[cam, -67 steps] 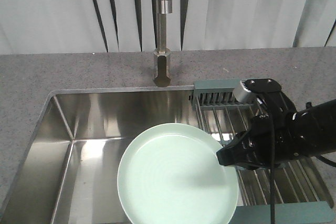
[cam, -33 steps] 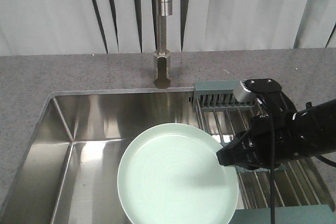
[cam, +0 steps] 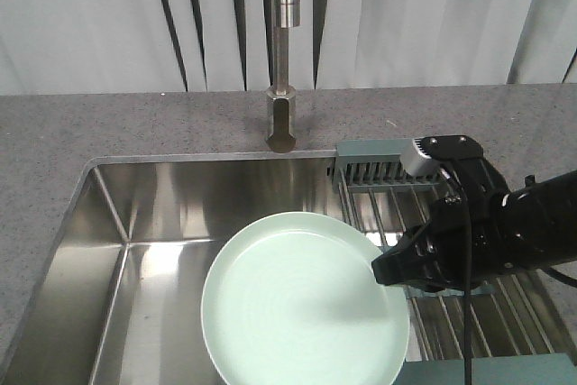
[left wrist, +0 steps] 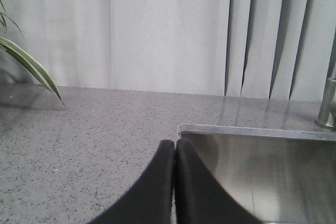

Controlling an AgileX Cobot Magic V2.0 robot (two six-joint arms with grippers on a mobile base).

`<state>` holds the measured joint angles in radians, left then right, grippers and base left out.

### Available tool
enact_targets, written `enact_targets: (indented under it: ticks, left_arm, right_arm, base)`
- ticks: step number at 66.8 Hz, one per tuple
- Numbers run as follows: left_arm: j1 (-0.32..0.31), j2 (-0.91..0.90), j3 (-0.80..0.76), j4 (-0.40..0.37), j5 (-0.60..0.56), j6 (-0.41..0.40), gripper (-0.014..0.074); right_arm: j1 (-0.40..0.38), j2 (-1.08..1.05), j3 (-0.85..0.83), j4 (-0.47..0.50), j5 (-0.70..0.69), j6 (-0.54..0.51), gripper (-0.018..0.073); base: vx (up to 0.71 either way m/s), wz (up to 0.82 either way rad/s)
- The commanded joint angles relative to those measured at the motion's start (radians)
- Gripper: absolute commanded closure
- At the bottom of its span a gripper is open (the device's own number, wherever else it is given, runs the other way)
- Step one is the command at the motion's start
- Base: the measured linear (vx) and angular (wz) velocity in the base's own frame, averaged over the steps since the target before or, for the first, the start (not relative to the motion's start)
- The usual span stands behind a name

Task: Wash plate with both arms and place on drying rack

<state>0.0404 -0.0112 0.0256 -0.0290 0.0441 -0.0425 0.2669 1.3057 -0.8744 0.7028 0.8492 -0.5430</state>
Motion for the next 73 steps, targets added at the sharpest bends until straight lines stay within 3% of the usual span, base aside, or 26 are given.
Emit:
enact_targets:
  ticks: [1,60,73]
  left_arm:
    - [-0.008,-0.014,-0.027,-0.008,-0.076,-0.001,0.0603]
    - [-0.008,-0.014,-0.027,-0.007,-0.103,-0.001,0.0603]
    - [-0.008,-0.012,-0.122,-0.007,-0.120,-0.004,0.0603]
  right_arm:
    - [0.000,-0.027,-0.026,0.042,-0.017,-0.011,0.0561]
    - [0.000,-0.027,-0.026,0.042,-0.017,-0.011,0.0561]
    - [0.000,-0.027,-0.026,0.042,-0.017,-0.011,0.0561]
  base:
    - [0.00,0.00]
    - [0.00,0.00]
    - [0.00,0.00]
